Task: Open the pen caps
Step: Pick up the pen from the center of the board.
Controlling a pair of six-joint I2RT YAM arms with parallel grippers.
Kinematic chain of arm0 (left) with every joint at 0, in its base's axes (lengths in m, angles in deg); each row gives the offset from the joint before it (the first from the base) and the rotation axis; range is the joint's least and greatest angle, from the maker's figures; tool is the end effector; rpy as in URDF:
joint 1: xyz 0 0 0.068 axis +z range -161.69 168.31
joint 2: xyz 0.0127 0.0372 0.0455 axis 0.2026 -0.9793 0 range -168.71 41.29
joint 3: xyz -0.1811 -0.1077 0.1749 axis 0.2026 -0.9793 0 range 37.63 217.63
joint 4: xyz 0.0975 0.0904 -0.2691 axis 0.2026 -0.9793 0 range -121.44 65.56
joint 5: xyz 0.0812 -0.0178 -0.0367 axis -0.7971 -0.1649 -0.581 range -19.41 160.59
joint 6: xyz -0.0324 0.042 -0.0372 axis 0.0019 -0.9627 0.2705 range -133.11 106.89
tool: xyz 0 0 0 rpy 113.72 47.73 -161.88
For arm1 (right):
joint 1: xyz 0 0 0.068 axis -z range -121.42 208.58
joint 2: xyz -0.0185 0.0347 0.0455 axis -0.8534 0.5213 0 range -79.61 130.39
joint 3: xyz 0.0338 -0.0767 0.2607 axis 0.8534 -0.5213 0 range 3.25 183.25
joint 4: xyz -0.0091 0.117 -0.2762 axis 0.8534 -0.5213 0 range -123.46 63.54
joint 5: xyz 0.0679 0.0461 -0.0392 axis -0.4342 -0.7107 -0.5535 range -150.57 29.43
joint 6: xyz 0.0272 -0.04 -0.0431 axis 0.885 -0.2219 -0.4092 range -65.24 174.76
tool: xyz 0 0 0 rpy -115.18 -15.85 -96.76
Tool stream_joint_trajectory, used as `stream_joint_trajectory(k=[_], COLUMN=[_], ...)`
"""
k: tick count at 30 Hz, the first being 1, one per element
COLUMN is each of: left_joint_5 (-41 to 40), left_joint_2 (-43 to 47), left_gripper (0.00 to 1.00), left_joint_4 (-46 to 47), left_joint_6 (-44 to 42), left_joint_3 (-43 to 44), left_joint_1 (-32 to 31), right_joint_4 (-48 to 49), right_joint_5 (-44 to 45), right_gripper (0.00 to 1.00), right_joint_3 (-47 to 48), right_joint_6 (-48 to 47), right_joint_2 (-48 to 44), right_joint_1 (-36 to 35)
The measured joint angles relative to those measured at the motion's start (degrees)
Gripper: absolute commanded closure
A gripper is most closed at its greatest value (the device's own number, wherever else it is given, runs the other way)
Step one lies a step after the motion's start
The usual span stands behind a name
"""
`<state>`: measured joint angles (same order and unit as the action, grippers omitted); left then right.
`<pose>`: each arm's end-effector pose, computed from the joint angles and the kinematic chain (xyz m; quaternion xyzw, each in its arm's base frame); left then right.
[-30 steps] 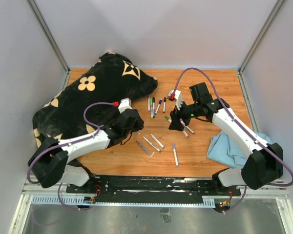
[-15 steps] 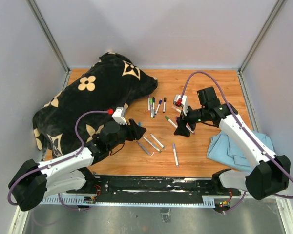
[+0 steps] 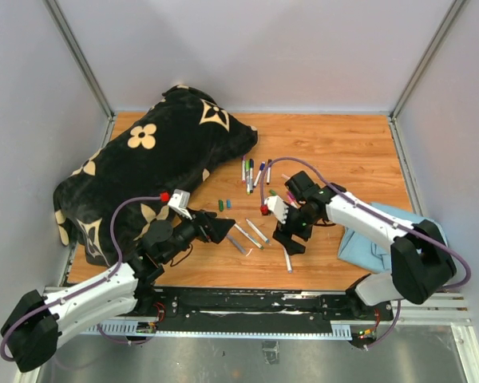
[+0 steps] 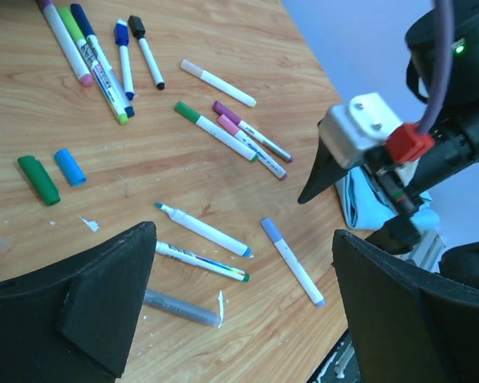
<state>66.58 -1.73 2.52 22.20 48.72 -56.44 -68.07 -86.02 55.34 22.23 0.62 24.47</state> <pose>0.1619 -0.1556 0.1832 0.0371 0.7361 -0.4147 0.5337 0.2337 0.1844 0.1805 -0.5599 0.7811 0.2192 0.1686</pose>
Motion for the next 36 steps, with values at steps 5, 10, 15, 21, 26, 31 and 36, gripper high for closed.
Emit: stream_joint_trajectory(k=[5,10,15,21,26,31,36], left_joint_5=[-1.4,-2.6,-3.2,-3.5,-3.7,-3.7,-3.7], left_joint_2=[3.8,5.0,5.0,5.0,5.0,5.1,5.1], left_gripper=[0.04,0.04,0.04,0.04,0.05,0.04,0.05], left_joint_4=[1.7,1.8,2.2,2.6,2.6,2.6,2.6], left_joint_6=[0.3,0.7,1.0,1.1,1.2,1.2,1.2], left_joint_3=[-2.9,-4.5,-4.5,-4.5,-4.5,-4.5,-4.5], left_joint_1=[0.0,0.0,0.0,0.0,0.0,0.0,0.0], right_joint_4=[0.9,1.0,1.1,1.2,1.3,1.3,1.3], right_joint_5=[4.5,6.6,8.0,10.0,11.5,12.7,14.3], right_gripper=[0.18,0.17,0.18,0.22,0.26,0.35,0.52], right_joint_3=[0.0,0.0,0.7,1.2,1.9,2.5,2.9], right_joint_6=[1.5,2.8,4.1,5.6,6.7,7.3,7.7], right_joint_2=[3.2,6.0,7.6,10.1,11.3,13.0,13.7], right_joint_1=[-3.6,-5.2,-7.3,-9.2,-10.4,-11.3,-11.3])
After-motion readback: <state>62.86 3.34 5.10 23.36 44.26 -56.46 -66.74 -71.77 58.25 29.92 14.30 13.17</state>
